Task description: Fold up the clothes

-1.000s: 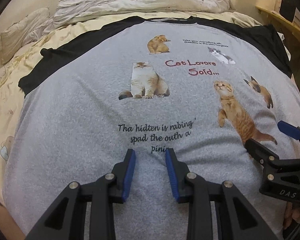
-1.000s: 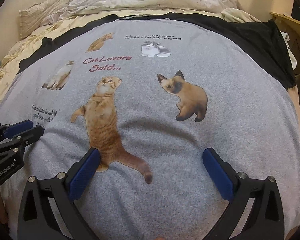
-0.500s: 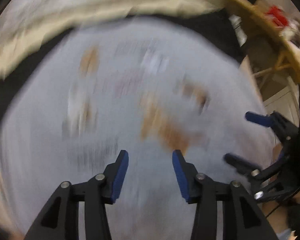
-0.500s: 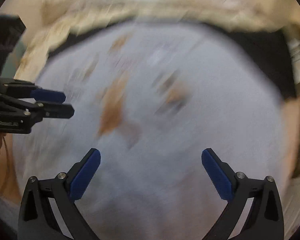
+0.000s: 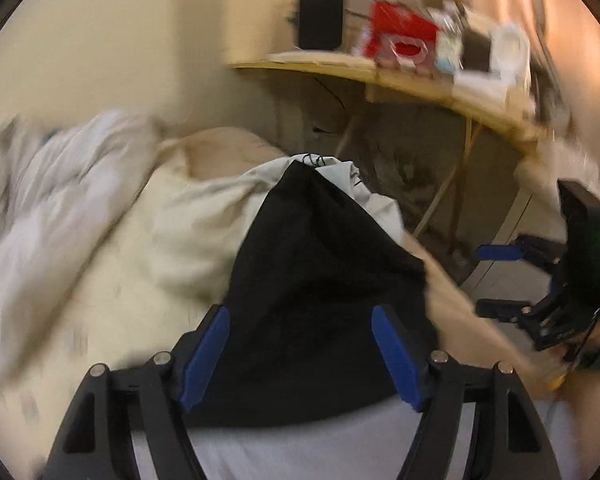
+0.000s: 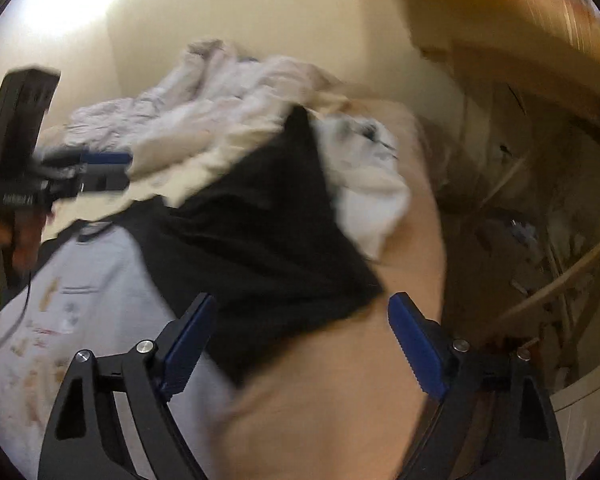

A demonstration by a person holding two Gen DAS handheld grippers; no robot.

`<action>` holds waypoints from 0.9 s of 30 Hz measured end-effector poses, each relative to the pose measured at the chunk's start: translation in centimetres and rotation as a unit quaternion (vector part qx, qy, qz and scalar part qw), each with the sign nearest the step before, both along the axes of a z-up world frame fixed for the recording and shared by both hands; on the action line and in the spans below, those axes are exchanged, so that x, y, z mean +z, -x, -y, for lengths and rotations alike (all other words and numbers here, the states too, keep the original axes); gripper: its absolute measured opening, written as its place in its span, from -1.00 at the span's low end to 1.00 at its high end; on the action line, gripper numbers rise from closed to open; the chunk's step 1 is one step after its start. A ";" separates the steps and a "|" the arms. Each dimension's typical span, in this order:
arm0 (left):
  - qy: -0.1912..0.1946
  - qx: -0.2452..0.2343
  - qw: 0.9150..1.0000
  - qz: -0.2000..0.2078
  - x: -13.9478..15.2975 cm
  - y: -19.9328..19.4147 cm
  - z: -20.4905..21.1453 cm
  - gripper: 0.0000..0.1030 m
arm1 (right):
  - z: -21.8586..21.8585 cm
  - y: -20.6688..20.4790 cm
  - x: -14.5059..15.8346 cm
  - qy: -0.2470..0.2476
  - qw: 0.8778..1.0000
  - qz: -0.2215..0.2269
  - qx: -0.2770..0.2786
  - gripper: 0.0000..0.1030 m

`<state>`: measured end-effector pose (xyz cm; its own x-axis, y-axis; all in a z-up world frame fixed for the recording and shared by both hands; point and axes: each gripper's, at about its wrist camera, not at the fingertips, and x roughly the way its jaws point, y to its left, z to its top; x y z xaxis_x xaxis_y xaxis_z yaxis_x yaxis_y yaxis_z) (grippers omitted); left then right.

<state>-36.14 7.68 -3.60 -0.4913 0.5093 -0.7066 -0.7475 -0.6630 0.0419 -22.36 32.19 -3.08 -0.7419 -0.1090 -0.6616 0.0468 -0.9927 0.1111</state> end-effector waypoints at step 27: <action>-0.017 -0.049 0.999 0.012 -1.3 11.2 -9.8 -0.46 | -7.4 4.8 -5.7 0.147 0.989 0.008 0.020 0.20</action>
<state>-47.37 17.45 -4.88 -0.4217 0.5776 -0.6989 -0.8094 -0.5873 0.0030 -27.15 39.54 -8.82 -0.7234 -0.3277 -0.6077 0.0813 -0.9145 0.3964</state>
